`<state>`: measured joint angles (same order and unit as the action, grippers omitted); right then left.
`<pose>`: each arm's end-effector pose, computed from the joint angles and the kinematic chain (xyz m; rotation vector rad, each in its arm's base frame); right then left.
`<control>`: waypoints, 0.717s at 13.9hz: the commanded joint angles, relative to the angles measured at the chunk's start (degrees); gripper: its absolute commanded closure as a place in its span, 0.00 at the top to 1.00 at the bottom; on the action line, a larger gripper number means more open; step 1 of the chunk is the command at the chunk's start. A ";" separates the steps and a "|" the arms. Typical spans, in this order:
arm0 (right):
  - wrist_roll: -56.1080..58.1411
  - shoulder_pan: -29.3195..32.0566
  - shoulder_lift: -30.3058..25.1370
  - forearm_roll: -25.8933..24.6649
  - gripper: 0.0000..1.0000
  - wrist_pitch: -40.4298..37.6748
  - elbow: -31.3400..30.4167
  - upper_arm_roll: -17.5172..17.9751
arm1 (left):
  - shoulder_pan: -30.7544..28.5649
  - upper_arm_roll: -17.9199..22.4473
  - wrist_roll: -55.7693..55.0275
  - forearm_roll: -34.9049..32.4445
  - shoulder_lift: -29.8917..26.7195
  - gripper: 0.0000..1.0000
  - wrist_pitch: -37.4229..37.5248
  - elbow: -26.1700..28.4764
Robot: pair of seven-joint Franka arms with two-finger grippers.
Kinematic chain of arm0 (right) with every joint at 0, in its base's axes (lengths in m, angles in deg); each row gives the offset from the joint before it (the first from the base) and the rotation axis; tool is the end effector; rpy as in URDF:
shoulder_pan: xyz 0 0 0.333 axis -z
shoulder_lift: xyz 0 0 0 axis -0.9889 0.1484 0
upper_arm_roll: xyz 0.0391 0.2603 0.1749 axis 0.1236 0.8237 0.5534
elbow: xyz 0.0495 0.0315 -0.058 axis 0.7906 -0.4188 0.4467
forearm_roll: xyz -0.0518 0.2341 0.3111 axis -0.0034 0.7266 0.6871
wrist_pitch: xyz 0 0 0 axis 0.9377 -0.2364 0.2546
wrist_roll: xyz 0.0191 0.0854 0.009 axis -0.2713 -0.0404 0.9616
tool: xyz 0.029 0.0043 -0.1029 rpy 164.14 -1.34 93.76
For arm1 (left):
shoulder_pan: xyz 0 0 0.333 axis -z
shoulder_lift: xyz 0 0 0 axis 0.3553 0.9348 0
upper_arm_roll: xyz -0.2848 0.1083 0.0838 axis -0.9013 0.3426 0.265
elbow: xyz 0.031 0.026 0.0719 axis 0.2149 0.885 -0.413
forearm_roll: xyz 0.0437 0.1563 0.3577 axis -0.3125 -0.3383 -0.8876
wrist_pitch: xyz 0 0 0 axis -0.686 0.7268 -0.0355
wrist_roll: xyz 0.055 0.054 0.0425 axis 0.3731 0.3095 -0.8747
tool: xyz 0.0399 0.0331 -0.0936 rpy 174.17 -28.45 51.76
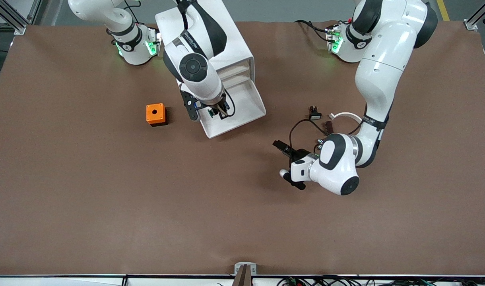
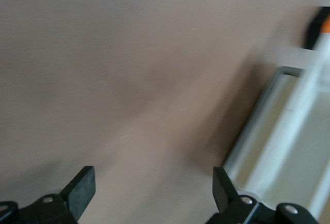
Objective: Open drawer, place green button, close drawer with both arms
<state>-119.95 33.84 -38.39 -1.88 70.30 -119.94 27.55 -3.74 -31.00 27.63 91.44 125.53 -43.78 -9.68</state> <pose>0.4413 0.4283 0.3367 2.5624 -1.7515 -0.3351 0.6258 -0.2992 0.1828 2.3992 -0.6261 -0.6062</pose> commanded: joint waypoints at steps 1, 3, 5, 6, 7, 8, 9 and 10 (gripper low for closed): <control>-0.35 -1.24 1.67 1.24 0.20 3.18 -0.83 -0.22 | 0.77 1.24 -7.57 -6.28 -3.43 1.00 -0.58 0.57; -0.35 -1.77 2.55 2.56 0.20 4.42 -0.83 -0.22 | 0.68 1.33 -11.45 -7.44 -4.84 1.00 -0.58 0.40; -0.35 -2.30 3.78 3.61 0.20 5.65 -0.66 -0.22 | 0.86 2.38 -13.74 -10.84 -5.46 1.00 -0.66 -1.00; -0.35 -2.39 4.22 4.14 0.20 6.70 -0.65 -0.22 | 0.95 2.47 -15.23 -12.08 -5.46 1.00 -0.75 -2.06; -0.35 -2.56 4.92 4.15 0.21 7.49 -0.65 -0.22 | 1.04 2.48 -17.07 -13.14 -5.55 1.00 -1.54 -2.24; -0.35 -3.43 5.36 4.23 0.21 7.67 -0.48 -0.22 | 1.65 2.48 -19.96 -15.15 -6.42 1.00 -2.50 -2.16; -0.35 -3.53 5.98 4.23 0.21 8.02 -0.22 -0.22 | 2.87 2.48 -24.25 -17.17 -6.95 1.00 -3.38 -2.16; -0.44 -3.62 6.42 4.23 0.21 8.46 -0.13 -0.22 | 4.27 2.48 -29.43 -18.93 -7.04 1.00 -4.08 -2.16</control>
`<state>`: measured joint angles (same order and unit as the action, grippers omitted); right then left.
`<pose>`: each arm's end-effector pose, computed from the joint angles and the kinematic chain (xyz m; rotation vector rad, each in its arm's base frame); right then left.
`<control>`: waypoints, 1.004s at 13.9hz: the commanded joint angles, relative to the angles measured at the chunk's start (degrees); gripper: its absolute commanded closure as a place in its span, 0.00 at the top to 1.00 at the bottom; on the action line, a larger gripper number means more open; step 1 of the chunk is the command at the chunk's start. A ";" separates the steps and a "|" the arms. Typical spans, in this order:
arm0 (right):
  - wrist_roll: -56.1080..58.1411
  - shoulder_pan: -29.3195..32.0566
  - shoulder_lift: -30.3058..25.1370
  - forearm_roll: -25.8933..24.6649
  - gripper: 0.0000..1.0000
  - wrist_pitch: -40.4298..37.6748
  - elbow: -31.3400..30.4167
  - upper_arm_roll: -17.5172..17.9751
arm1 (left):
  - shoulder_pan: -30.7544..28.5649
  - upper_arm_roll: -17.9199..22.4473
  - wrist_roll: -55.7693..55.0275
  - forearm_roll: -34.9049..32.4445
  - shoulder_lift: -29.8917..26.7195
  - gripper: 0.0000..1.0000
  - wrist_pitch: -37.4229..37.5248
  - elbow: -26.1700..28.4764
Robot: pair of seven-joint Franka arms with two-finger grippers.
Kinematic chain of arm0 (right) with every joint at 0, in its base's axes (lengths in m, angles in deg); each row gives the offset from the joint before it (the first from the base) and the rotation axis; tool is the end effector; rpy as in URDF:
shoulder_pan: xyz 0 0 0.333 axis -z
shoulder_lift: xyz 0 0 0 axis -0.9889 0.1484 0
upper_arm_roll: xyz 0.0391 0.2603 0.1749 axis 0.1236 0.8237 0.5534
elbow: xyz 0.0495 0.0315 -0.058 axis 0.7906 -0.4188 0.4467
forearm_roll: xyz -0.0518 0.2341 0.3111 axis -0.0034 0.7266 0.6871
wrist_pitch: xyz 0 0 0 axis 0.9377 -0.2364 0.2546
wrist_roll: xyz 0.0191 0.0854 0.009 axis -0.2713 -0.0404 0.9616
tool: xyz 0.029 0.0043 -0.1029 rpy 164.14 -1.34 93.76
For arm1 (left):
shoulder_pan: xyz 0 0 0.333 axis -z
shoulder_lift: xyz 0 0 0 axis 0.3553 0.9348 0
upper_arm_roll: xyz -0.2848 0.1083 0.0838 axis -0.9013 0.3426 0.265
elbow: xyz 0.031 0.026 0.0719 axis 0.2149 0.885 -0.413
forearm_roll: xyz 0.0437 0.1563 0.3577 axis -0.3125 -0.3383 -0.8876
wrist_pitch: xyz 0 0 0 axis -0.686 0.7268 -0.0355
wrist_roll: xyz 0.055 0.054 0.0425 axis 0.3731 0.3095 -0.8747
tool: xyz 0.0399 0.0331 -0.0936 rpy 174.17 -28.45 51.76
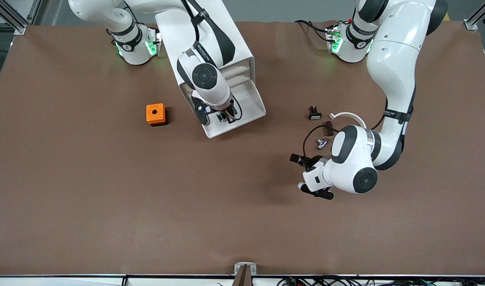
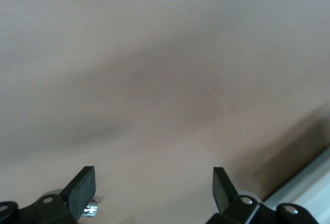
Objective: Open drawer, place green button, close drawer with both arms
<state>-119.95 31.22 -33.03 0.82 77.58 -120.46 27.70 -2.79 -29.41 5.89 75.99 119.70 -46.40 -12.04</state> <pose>0.4291 0.4537 0.2849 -2.5722 1.7664 0.3415 0.6570 -0.2807 0.2612 2.8135 -0.3635 -0.4899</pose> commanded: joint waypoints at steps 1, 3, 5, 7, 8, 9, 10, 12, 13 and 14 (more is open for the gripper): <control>-0.43 -1.34 1.33 1.53 0.22 1.62 0.39 -0.37 | 4.81 0.88 -13.04 -5.41 -1.30 1.00 -2.17 0.20; -0.43 -1.43 1.86 1.53 0.23 1.89 0.39 -0.37 | 6.58 0.80 -17.83 -7.45 -1.30 1.00 -2.97 0.20; -0.43 -1.52 1.95 1.53 0.26 1.80 0.39 -0.37 | 6.58 0.62 -24.13 -7.36 -1.21 1.00 -3.05 0.20; -0.43 -1.87 1.95 1.53 0.54 1.45 0.48 -0.37 | 7.02 0.36 -31.78 -7.27 -1.03 1.00 -3.05 0.29; -0.43 -1.87 1.86 1.53 0.91 1.19 0.56 -0.37 | 7.81 0.27 -36.08 -7.36 -0.95 1.00 -3.05 0.29; -0.61 -1.96 1.77 1.53 1.00 1.10 0.65 -0.45 | 8.60 0.27 -40.48 -7.45 -0.86 1.00 -3.40 0.38; -0.52 -2.05 1.16 1.53 1.00 0.75 0.83 -0.45 | 9.82 0.27 -44.96 -7.62 -0.86 1.00 -4.19 0.64; -0.61 -1.70 -0.16 1.35 1.00 -7.98 5.10 -0.80 | 11.76 0.27 -50.08 -7.63 -0.77 1.00 -6.29 0.90; -0.61 -1.18 -0.42 1.27 1.00 -14.22 8.70 -1.24 | 12.20 0.18 -51.40 -7.71 -0.68 1.00 -6.92 1.25; -1.39 -0.47 -0.69 0.92 1.00 -22.11 13.70 -2.29 | 13.51 0.27 -52.72 -7.71 -0.59 1.00 -7.27 1.34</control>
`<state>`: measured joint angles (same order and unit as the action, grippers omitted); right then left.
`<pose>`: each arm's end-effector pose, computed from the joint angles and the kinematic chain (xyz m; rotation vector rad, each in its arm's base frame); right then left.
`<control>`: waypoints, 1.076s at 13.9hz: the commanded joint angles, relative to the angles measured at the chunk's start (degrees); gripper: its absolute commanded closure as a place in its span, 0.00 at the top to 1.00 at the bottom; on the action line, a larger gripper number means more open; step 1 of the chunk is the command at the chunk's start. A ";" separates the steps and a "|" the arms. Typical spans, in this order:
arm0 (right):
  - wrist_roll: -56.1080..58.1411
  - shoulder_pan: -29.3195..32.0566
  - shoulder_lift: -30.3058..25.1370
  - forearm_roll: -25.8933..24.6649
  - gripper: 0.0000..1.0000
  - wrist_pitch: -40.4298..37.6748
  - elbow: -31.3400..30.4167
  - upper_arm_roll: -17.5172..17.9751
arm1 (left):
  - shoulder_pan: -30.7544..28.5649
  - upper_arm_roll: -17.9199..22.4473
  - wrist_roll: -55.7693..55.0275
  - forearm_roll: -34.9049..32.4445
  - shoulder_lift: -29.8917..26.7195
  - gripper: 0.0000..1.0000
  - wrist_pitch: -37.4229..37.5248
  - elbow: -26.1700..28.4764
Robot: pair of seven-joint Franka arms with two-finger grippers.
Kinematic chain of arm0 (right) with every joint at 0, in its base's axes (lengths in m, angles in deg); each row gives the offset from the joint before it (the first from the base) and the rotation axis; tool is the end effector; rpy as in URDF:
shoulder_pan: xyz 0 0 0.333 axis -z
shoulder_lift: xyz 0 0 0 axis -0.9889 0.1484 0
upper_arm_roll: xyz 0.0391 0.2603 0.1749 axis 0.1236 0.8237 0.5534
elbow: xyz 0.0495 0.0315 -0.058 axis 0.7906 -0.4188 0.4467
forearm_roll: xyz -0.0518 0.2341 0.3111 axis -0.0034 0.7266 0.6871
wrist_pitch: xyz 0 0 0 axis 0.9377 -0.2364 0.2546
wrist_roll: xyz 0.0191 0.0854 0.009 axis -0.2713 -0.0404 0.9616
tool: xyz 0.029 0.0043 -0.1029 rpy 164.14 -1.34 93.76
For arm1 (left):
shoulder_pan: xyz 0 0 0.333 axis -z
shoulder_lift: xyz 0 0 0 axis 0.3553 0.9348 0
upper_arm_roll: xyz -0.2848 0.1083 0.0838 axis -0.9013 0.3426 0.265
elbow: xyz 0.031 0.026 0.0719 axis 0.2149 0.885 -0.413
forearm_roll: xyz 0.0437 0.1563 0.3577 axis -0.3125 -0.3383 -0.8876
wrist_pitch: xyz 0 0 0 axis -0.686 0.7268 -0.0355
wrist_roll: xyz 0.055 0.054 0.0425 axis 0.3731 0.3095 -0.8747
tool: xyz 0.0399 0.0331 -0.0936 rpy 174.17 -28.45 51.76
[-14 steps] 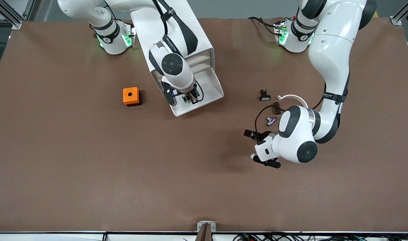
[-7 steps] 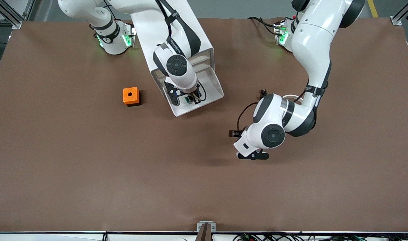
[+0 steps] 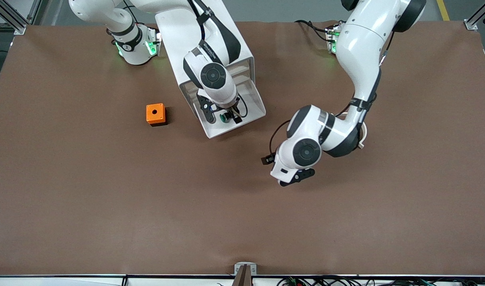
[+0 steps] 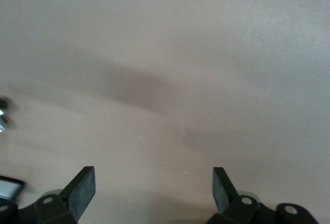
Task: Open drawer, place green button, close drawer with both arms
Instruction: 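Raise the right gripper away while the left gripper moves to the drawer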
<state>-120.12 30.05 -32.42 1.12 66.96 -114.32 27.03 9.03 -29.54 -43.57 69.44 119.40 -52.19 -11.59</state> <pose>0.4254 0.4714 0.3108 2.5371 -1.6715 -0.4062 0.5995 -0.4061 0.2651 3.0232 0.5608 -0.4355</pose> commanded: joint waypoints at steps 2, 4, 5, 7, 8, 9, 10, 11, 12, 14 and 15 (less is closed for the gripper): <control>-2.29 1.49 -1.56 0.35 1.00 -25.30 17.32 -4.25 | 3.64 0.49 -5.73 -1.26 -0.12 1.00 -2.53 1.34; -0.81 2.81 -1.91 0.44 1.00 -38.49 25.33 -7.68 | 5.22 0.49 -8.19 -2.13 0.32 1.00 -3.94 1.77; 0.34 4.12 -3.31 0.53 1.00 -43.16 27.54 -8.82 | 6.19 0.49 -9.94 -3.18 0.32 1.00 -4.73 1.95; 7.08 8.24 -8.21 0.70 1.00 -46.28 28.18 -9.36 | 8.29 0.49 -13.98 -5.56 0.41 1.00 -6.31 2.65; 11.64 11.74 -11.98 0.79 1.00 -46.90 27.48 -9.19 | 9.52 0.49 -15.92 -5.83 0.84 1.00 -6.67 2.66; 16.12 14.21 -14.20 0.70 1.00 -48.47 26.52 -9.19 | 10.49 0.40 -17.33 -5.83 1.02 1.00 -7.10 2.57; 21.21 15.72 -16.40 0.27 1.00 -49.88 26.07 -9.27 | 11.98 0.40 -19.17 -5.83 1.02 1.00 -7.80 2.57; 26.31 17.56 -18.77 -0.52 1.00 -50.41 24.42 -9.54 | 13.39 0.40 -21.19 -5.74 1.11 1.00 -8.42 2.57; 31.84 19.23 -21.31 -2.36 1.00 -50.33 22.31 -9.62 | 14.88 0.31 -22.69 -5.57 1.20 1.00 -9.04 2.57; 44.14 22.05 -24.84 -7.01 1.00 -49.89 18.53 -9.63 | 16.47 0.22 -24.10 -5.04 1.29 1.00 -10.79 2.66; 49.86 24.32 -26.16 -8.08 1.00 -49.11 16.94 -9.80 | 17.44 0.22 -24.72 -4.95 1.55 1.00 -11.32 2.57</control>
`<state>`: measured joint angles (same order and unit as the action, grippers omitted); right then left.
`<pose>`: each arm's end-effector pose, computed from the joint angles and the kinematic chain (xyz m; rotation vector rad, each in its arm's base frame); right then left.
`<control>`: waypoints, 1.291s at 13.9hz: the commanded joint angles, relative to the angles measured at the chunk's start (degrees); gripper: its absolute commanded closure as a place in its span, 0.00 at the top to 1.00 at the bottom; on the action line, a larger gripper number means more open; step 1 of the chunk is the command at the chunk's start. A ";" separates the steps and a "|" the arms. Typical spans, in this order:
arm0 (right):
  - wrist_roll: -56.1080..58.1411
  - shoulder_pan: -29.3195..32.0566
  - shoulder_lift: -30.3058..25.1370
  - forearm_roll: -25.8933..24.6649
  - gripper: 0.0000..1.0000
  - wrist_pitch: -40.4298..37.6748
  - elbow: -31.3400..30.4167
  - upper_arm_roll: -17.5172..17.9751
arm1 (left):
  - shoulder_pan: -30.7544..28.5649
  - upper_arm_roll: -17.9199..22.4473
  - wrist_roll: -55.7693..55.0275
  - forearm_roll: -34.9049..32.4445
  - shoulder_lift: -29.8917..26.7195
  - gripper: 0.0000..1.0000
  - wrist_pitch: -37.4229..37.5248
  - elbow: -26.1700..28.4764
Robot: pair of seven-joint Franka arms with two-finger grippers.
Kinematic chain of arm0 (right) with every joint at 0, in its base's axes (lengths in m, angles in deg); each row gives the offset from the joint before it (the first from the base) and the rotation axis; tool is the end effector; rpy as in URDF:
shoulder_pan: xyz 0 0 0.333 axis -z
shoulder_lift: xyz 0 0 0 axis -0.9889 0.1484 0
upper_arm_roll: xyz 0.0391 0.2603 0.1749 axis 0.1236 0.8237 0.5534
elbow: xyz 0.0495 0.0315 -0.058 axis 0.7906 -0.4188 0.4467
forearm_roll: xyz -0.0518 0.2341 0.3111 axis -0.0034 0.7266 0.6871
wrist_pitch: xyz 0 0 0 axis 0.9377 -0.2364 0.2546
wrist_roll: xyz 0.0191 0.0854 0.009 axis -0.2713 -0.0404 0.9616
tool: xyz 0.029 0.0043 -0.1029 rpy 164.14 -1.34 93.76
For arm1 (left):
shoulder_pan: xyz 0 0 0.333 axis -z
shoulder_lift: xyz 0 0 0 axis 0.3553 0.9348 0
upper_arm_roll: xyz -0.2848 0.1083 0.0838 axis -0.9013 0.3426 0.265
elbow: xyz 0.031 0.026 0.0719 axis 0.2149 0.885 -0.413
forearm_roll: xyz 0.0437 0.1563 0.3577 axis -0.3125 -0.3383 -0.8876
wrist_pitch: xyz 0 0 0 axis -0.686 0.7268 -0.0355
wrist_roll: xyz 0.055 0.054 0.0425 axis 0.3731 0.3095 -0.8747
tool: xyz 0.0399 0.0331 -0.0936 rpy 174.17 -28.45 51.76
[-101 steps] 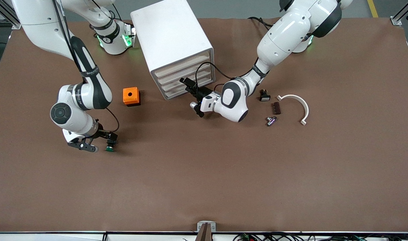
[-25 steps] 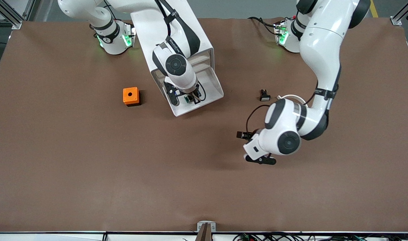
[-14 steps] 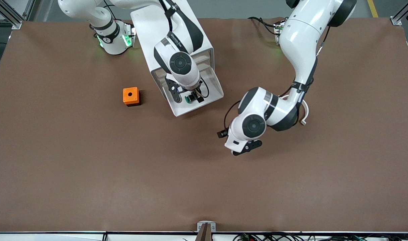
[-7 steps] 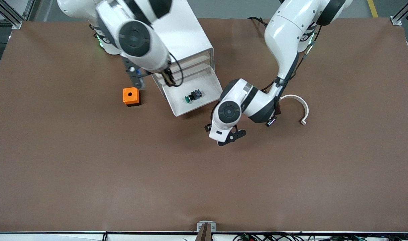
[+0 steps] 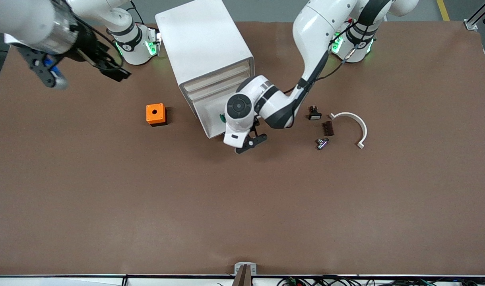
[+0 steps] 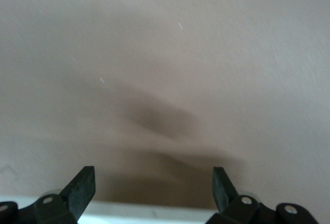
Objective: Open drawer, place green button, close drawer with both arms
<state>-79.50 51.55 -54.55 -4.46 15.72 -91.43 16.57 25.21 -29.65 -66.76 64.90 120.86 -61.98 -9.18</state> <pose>0.4932 0.1573 0.6635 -2.8588 1.1819 0.5166 0.4721 -0.5584 0.2392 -3.0393 -0.7271 0.2525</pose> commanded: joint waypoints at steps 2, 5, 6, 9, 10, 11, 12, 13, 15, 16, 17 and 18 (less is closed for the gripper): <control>21.37 8.88 -5.54 -2.76 1.00 3.97 -9.03 0.66 | 3.01 0.25 -2.84 0.81 0.17 1.00 -2.41 0.16; 35.97 13.30 -7.82 -8.19 1.00 10.11 -14.73 0.66 | 4.43 0.16 -2.85 4.76 0.09 1.00 -2.77 0.07; 39.58 14.61 -8.26 -9.26 1.00 12.05 -15.80 0.66 | 4.43 0.07 -2.50 6.25 0.17 1.00 -2.77 0.07; 51.62 19.79 -7.92 -10.14 1.00 16.01 -16.07 0.66 | 4.52 -1.94 -1.88 9.70 1.14 1.00 -4.96 0.07; 54.79 20.94 -7.83 -10.84 1.00 17.41 -15.98 0.66 | 4.43 -2.91 -1.88 9.87 1.31 1.00 -5.66 0.07; 56.91 21.56 -7.74 -12.07 1.00 18.64 -15.98 0.66 | 4.43 -3.27 -1.88 10.83 1.40 1.00 -6.02 0.16; 58.76 22.00 -7.74 -13.56 1.00 20.05 -15.90 0.66 | 4.52 -3.44 -1.88 11.36 1.40 1.00 -6.02 0.16; 60.52 22.70 -7.56 -14.10 1.00 20.85 -15.72 0.66 | 4.78 -3.62 -1.88 11.45 1.40 1.00 -6.02 0.16; 63.25 24.29 -6.78 -14.28 1.00 21.64 -14.50 0.66 | 5.31 -3.88 -1.88 13.12 1.40 1.00 -6.11 0.16; 63.61 24.46 -5.99 -14.54 1.00 21.56 -13.18 0.66 | 5.31 -3.97 -1.88 13.56 1.40 1.00 -6.19 0.16; 64.83 24.55 -4.94 -15.41 1.00 21.56 -11.26 0.66 | 5.66 -4.06 -1.88 14.35 1.40 1.00 -6.28 0.16; 66.15 24.47 -3.97 -16.12 1.00 21.47 -9.06 0.74 | 5.92 -4.15 -1.88 15.49 1.40 1.00 -6.20 0.16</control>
<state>-15.82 75.00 -60.42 -18.62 37.80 -104.84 16.15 30.48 -33.51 -68.93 77.98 122.38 -67.47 -9.09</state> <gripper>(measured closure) 0.000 0.000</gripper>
